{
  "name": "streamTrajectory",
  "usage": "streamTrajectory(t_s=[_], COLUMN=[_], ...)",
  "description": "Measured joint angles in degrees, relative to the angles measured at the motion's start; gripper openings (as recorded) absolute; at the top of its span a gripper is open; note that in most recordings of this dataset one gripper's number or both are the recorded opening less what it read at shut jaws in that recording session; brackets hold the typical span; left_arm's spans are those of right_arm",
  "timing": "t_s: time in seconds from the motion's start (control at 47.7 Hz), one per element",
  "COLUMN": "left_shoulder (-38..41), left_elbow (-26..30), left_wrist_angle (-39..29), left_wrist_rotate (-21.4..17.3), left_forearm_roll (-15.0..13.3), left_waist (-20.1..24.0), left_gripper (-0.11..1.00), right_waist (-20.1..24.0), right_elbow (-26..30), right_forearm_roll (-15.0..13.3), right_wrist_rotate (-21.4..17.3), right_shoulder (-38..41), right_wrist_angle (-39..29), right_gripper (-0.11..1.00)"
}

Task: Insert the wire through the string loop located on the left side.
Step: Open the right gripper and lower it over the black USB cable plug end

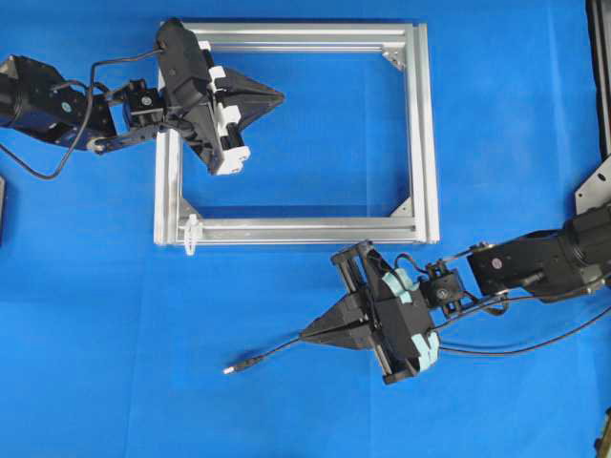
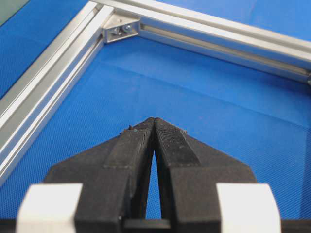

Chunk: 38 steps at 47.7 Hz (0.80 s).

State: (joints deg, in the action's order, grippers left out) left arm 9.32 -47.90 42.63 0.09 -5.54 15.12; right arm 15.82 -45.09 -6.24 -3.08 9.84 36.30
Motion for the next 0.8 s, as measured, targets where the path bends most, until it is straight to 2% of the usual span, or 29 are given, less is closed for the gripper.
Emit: streamTrajectory(t_s=[0.105, 0.314, 0.377, 0.482, 0.629, 0.796], left_shoulder=[0.0, 0.0, 0.0, 0.0, 0.0, 0.0], left_elbow=[0.0, 0.0, 0.0, 0.0, 0.0, 0.0], left_wrist_angle=[-0.1, -0.1, 0.0, -0.1, -0.1, -0.1], left_wrist_rotate=[0.0, 0.0, 0.0, 0.1, 0.1, 0.0], left_forearm_roll=[0.0, 0.0, 0.0, 0.1, 0.1, 0.1], left_waist=[0.0, 0.0, 0.0, 0.0, 0.0, 0.1], left_gripper=[0.00, 0.00, 0.00, 0.00, 0.00, 0.00], right_waist=[0.0, 0.1, 0.0, 0.0, 0.0, 0.1], right_elbow=[0.0, 0.1, 0.0, 0.0, 0.1, 1.7], right_forearm_roll=[0.0, 0.0, 0.1, 0.1, 0.4, 1.1], right_wrist_rotate=[-0.4, -2.0, -2.0, -2.1, -2.1, -2.5], right_shoulder=[0.0, 0.0, 0.0, -0.1, 0.4, 4.7], right_wrist_angle=[0.1, 0.9, 1.0, 1.0, 1.1, 2.6], right_gripper=[0.16, 0.78, 0.91, 0.86, 0.88, 0.87])
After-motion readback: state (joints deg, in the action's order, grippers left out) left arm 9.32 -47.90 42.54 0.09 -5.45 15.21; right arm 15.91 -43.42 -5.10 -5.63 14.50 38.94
